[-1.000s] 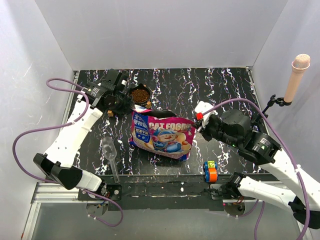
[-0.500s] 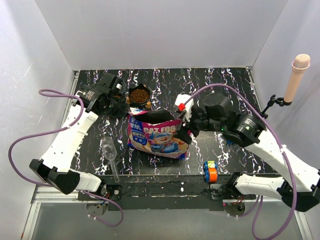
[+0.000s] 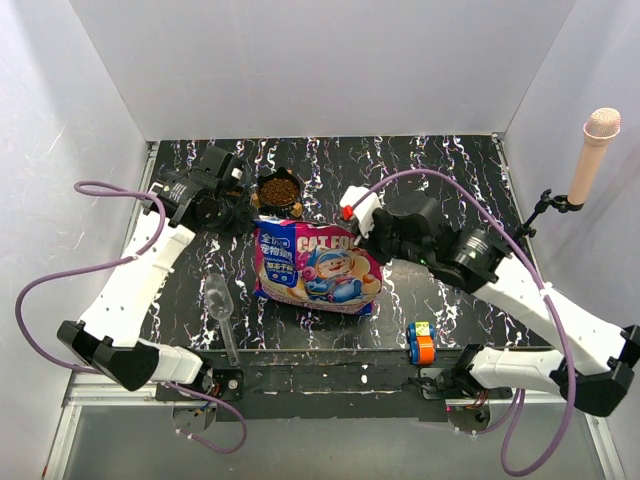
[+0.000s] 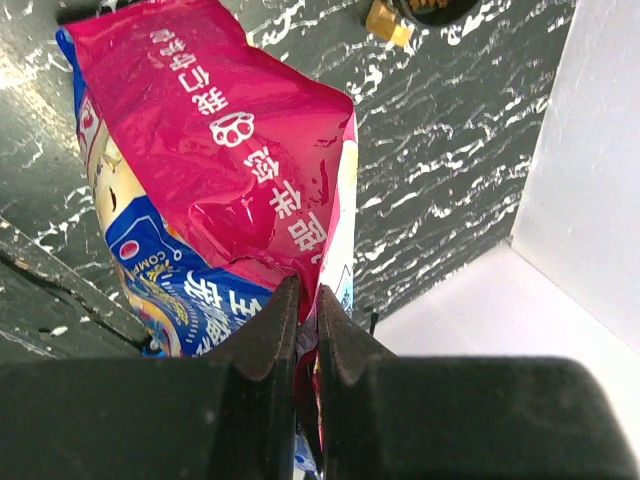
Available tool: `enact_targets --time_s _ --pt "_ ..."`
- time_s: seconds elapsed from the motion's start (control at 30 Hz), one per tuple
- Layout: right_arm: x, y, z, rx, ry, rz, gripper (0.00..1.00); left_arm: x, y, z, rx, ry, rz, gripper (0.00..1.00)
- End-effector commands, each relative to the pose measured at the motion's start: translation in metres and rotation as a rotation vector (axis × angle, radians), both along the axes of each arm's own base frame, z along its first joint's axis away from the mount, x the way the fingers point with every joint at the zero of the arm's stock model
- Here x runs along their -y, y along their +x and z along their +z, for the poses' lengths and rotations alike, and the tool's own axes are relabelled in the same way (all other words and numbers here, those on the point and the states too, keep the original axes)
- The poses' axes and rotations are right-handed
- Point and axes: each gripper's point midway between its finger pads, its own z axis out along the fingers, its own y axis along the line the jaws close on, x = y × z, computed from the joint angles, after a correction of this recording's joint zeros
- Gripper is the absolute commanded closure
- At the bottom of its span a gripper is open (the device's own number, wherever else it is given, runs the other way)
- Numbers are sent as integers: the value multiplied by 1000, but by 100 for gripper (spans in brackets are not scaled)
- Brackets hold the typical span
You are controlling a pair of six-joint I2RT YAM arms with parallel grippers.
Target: Serve the pet food
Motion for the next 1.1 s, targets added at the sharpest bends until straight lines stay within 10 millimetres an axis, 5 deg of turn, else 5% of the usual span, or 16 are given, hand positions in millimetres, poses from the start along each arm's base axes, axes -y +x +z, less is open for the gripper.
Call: enact_targets --time_s 0.0,0.2,0.33,0.37,0.53,0.67,0.8,0.97,1.07 --pt "48 -2 27 146 34 -86 99 -54 -5 58 214 67 156 100" --pt "12 -34 37 103 150 166 95 -39 -3 51 160 36 108 100" --pt "-41 -29 49 20 174 283 31 -31 -1 52 128 20 81 100" --pt "-52 -27 50 6 177 304 23 -30 -1 54 128 19 80 100" --pt "-102 -24 66 39 185 409 16 -32 -4 59 124 16 89 100" --pt "-127 -25 50 27 122 434 14 -28 -5 55 103 1 86 100" --pt "-131 -6 35 67 64 351 13 -26 -5 49 81 4 75 100" --pt "-101 33 28 198 -34 143 25 -30 -9 40 69 26 71 100" --pt "-79 29 33 191 -18 115 14 -40 -18 36 80 49 85 100"
